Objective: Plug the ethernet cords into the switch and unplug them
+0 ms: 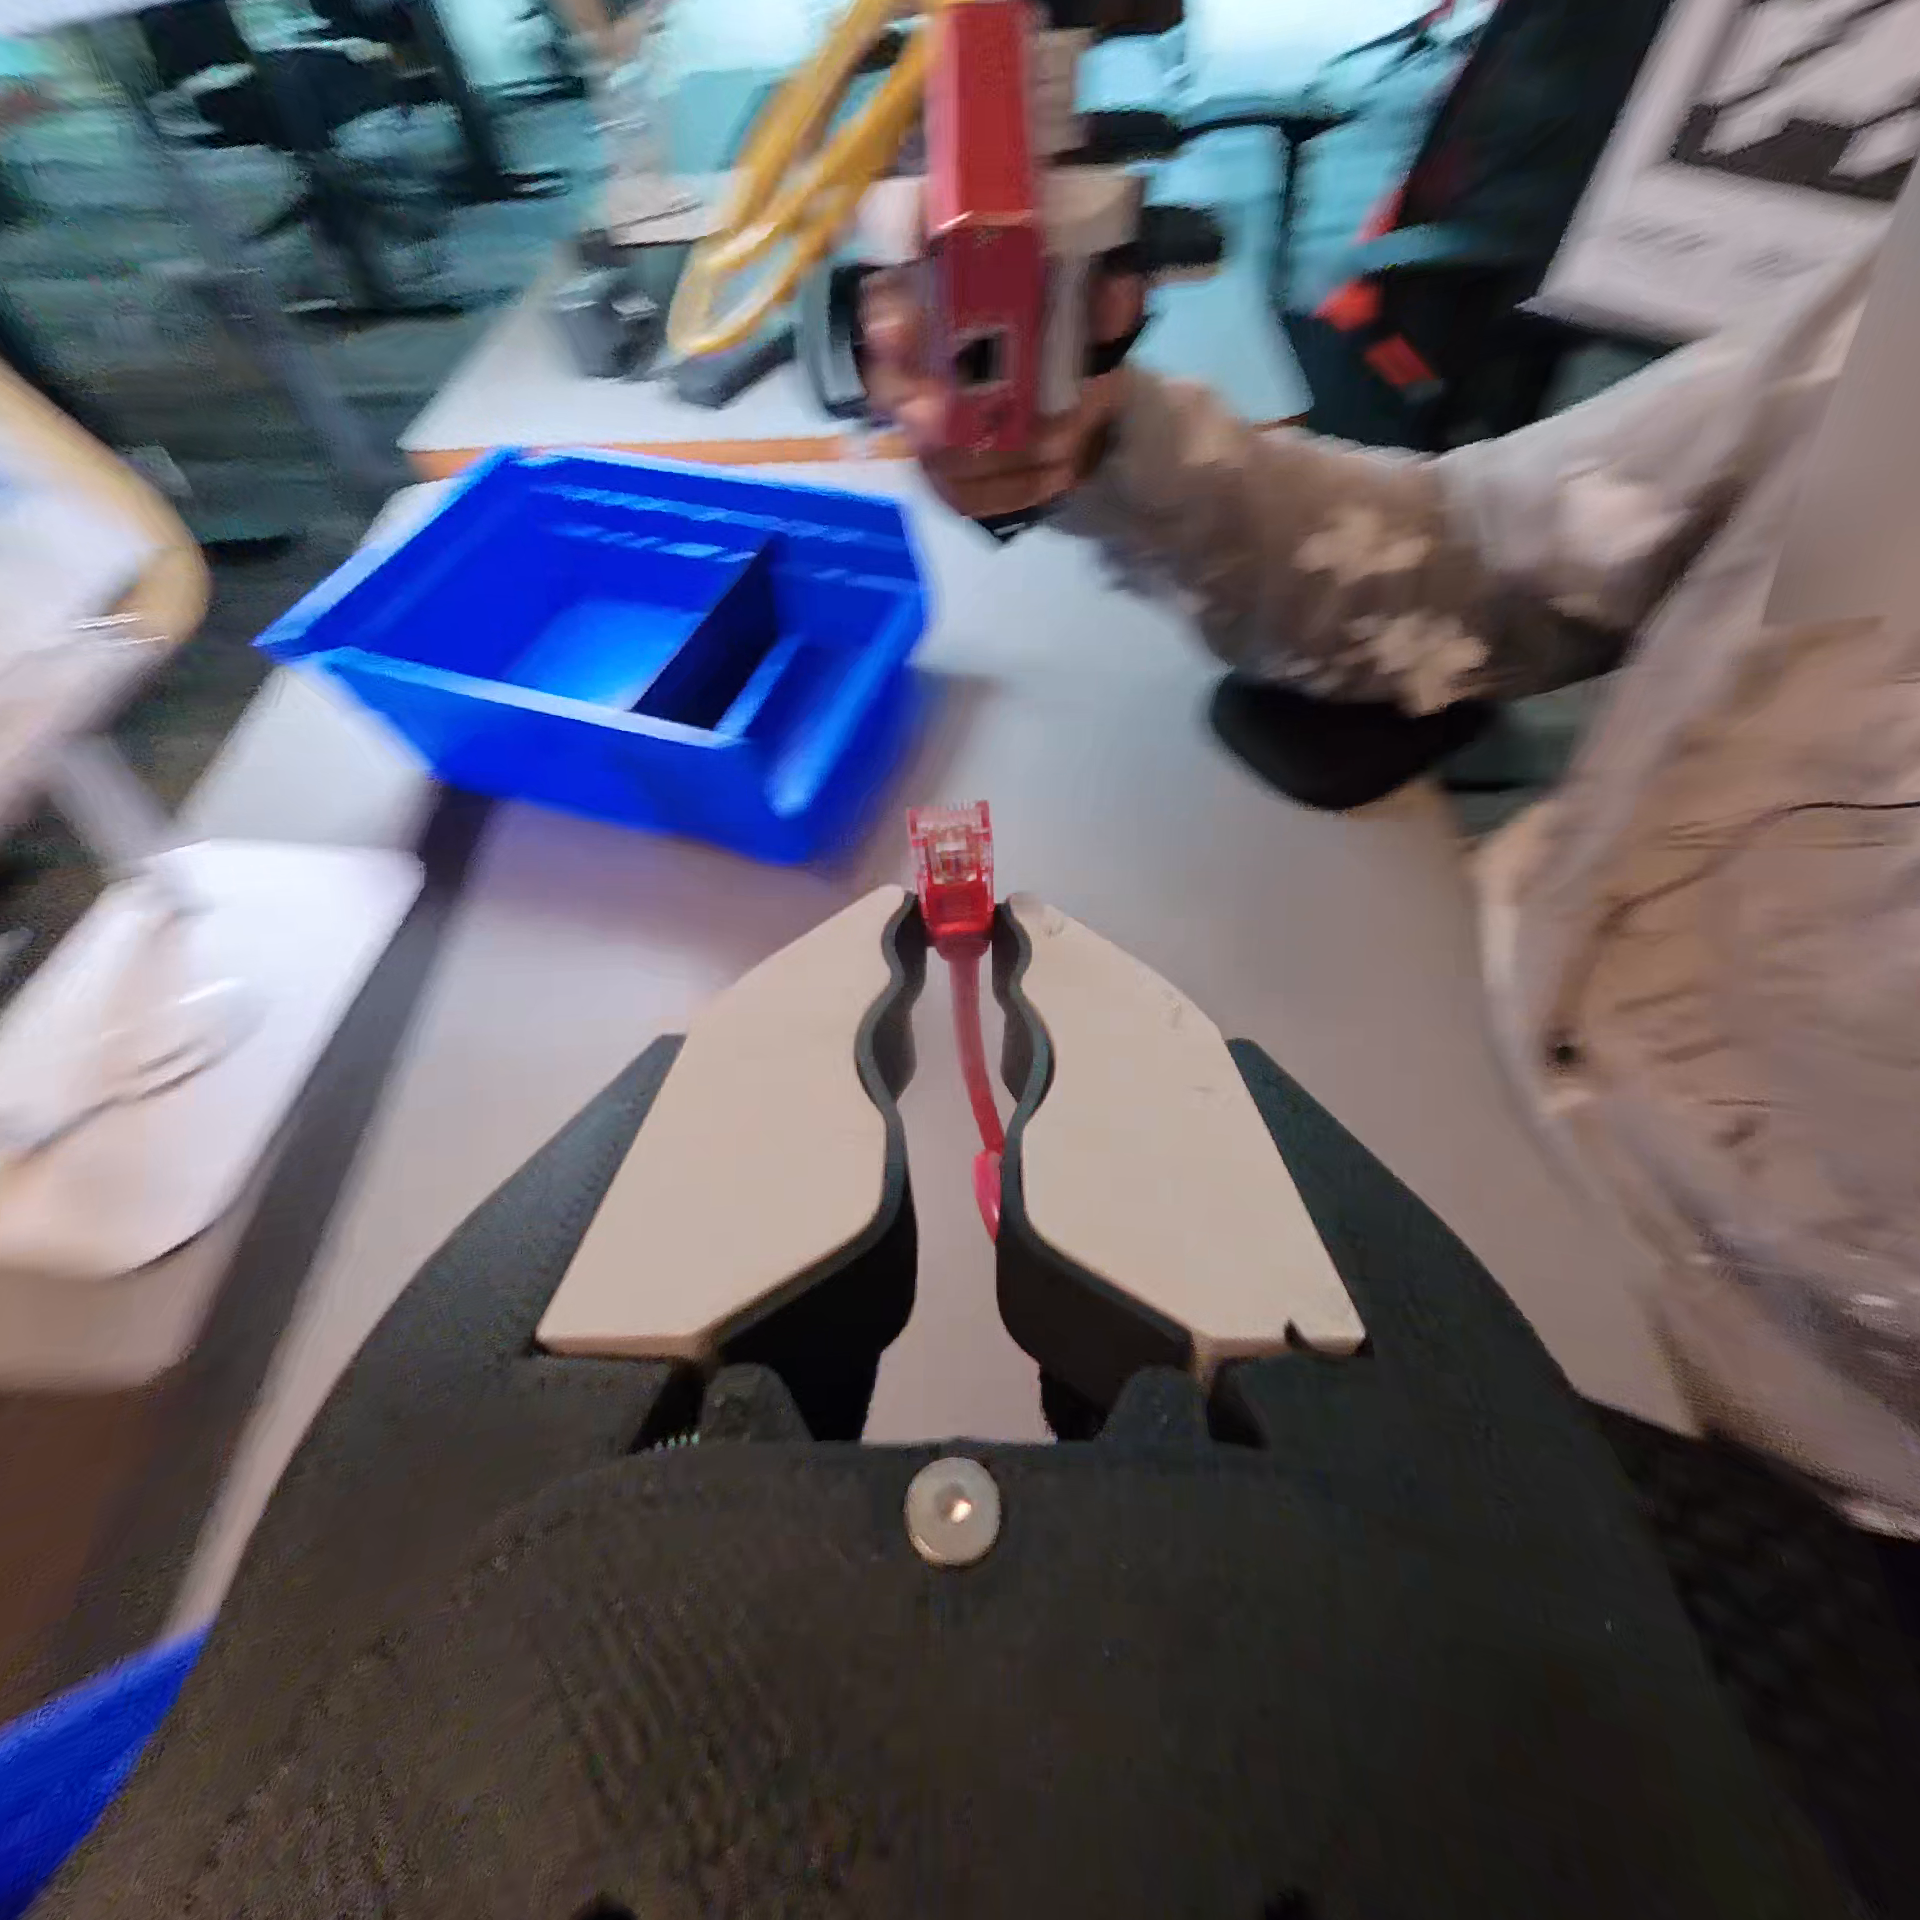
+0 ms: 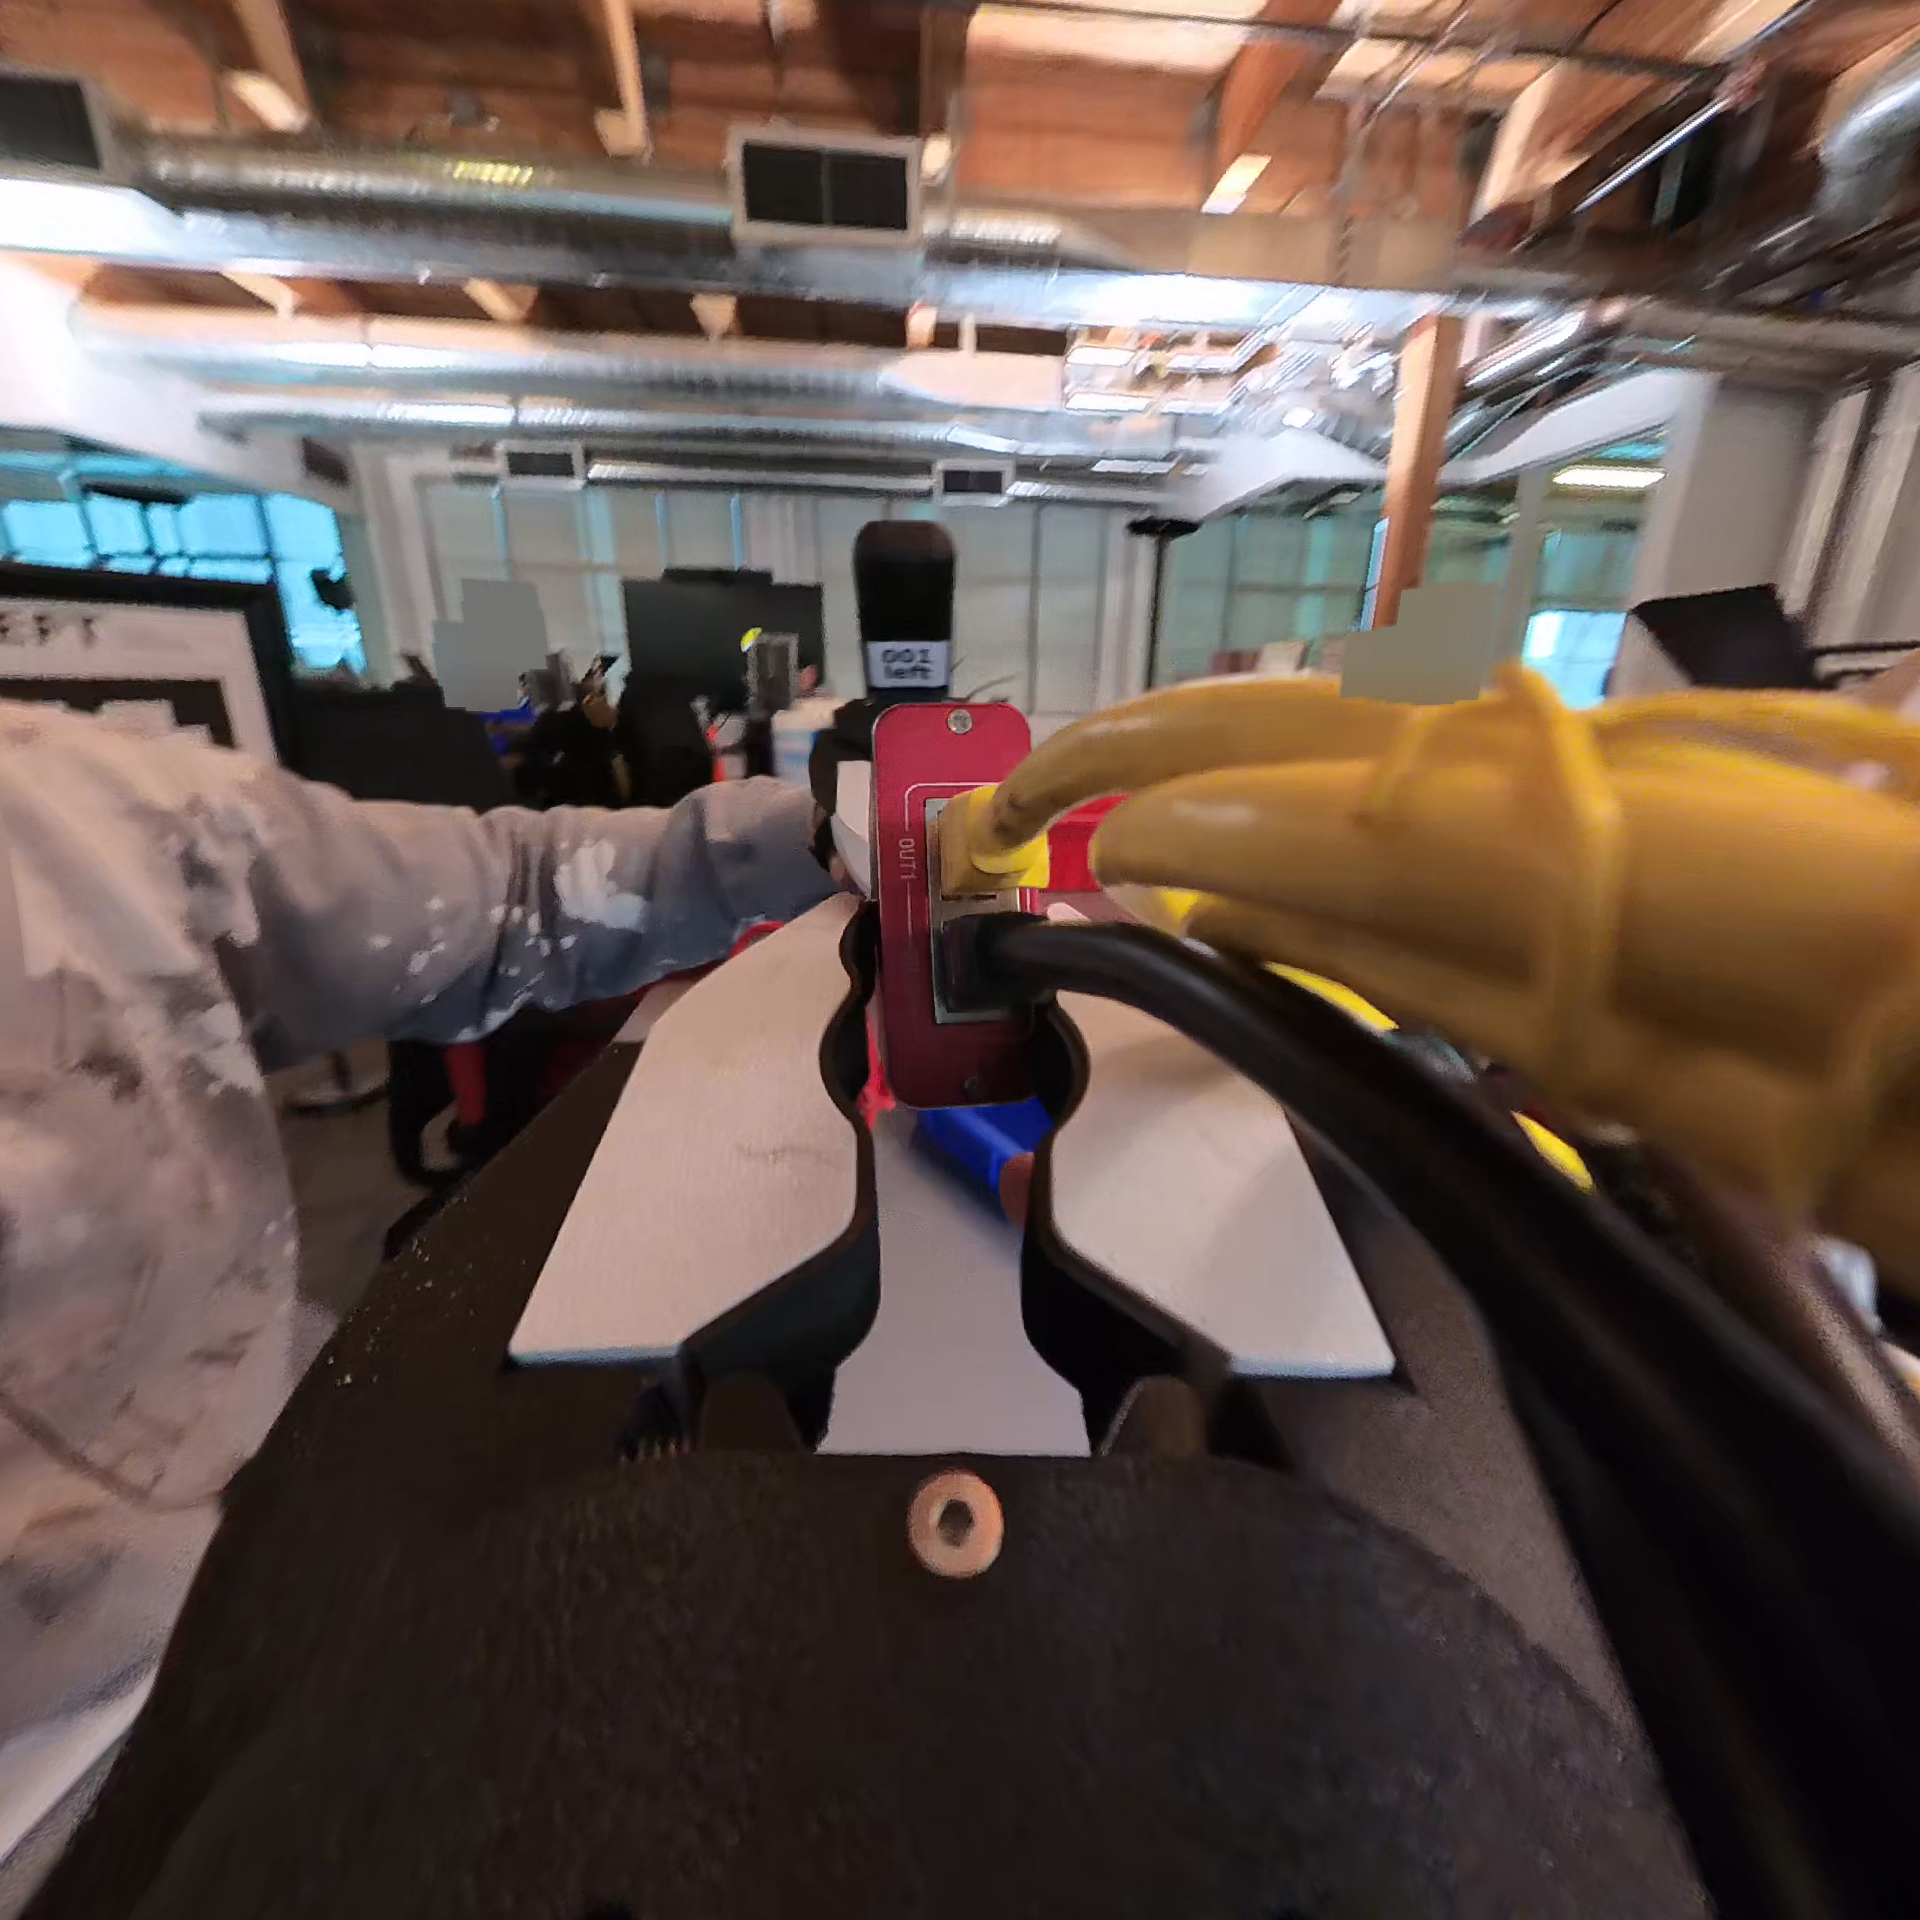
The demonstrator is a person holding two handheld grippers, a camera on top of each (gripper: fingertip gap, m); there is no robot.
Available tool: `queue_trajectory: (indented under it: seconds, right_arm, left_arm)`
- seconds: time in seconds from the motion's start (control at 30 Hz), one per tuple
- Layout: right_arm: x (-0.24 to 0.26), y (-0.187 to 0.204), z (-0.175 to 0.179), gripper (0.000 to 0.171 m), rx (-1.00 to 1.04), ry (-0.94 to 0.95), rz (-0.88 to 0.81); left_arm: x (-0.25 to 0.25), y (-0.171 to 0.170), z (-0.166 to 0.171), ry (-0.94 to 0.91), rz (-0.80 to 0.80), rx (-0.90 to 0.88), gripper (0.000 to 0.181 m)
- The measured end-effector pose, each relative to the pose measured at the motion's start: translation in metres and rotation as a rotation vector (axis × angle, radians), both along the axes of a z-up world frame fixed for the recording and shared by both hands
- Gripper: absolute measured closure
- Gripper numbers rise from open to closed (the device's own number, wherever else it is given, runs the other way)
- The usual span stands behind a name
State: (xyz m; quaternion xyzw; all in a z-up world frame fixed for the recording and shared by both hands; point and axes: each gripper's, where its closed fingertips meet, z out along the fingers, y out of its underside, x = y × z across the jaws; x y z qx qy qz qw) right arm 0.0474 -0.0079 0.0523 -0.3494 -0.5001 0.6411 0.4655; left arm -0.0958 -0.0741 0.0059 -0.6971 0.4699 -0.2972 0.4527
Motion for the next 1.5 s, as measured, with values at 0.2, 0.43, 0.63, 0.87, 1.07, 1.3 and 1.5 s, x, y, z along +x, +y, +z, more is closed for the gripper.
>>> queue_trajectory:
  seconds: [0.2,0.43,0.63,0.87,1.07,1.3,1.5]
  right_arm:
    - [-0.001,-0.045,-0.027,0.144,0.098,-0.148,0.253]
    - [0.000,-0.092,-0.062,0.144,0.098,-0.304,0.592]
    - [0.001,-0.100,-0.091,0.144,0.041,-0.430,0.736]
    - [0.000,-0.093,-0.108,0.144,-0.050,-0.474,0.797]
    - [0.003,-0.087,-0.116,0.144,-0.041,-0.486,0.785]
    - [0.006,-0.094,-0.119,0.145,-0.012,-0.494,0.824]
    - [0.008,-0.094,-0.123,0.145,-0.007,-0.529,0.820]
  left_arm:
    - [0.105,-0.060,-0.054,-0.228,-0.465,-0.266,0.169]
    - [0.156,-0.085,-0.079,-0.363,-0.785,-0.490,0.169]
    - [0.159,-0.085,-0.090,-0.341,-0.816,-0.601,0.169]
    - [0.157,-0.079,-0.102,-0.317,-0.744,-0.661,0.169]
    - [0.158,-0.074,-0.106,-0.333,-0.713,-0.781,0.169]
    - [0.164,-0.081,-0.109,-0.343,-0.731,-0.874,0.169]
    - [0.162,-0.081,-0.112,-0.322,-0.719,-0.868,0.169]
